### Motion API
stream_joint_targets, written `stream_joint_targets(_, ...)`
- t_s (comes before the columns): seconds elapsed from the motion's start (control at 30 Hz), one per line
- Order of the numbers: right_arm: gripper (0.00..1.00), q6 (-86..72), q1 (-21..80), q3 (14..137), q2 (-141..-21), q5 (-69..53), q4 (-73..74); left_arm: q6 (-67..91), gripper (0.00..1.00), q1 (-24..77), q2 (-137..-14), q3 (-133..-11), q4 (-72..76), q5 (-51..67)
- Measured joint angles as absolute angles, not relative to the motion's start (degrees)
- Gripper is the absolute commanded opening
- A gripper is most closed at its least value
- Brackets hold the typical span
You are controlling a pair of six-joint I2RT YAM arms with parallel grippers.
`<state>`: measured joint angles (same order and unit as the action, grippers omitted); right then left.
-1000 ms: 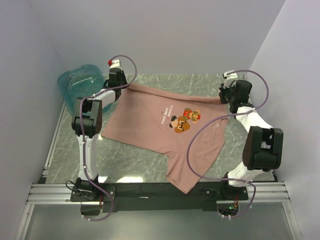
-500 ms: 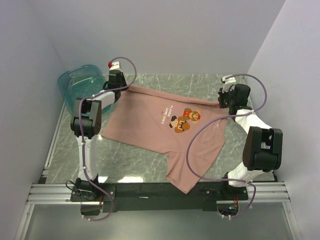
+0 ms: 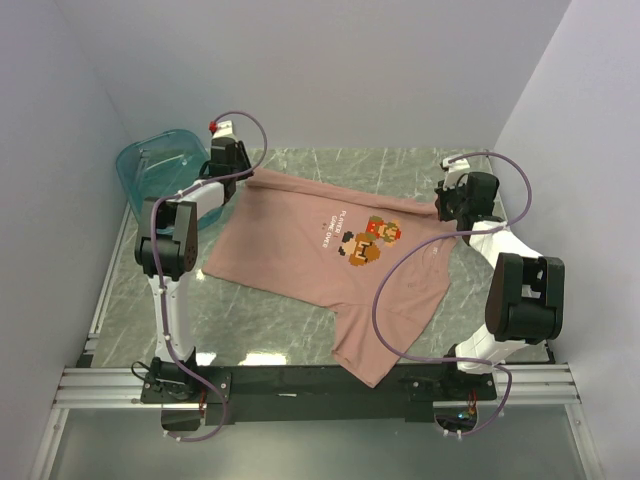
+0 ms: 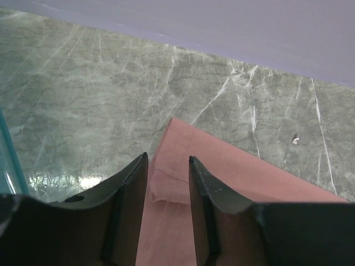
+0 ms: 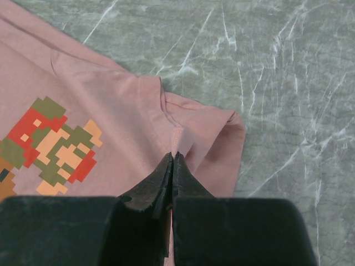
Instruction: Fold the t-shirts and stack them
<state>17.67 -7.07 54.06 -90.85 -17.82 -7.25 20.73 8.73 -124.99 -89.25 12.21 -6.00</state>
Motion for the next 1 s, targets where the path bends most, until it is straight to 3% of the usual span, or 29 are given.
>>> stream_joint_targets(0.47, 0.00, 20.84, -7.05, 54.04, -90.83, -19.29, -4.14, 20.80, 0.55, 8.32, -120.99, -87.53, 11.31, -0.67)
stream_joint_targets(1.0, 0.00, 25.06, -7.07, 52.03, -86.37, -22.70, -0.27, 20.82, 0.57, 8.32, -108.05, -80.86, 13.47, 5.32)
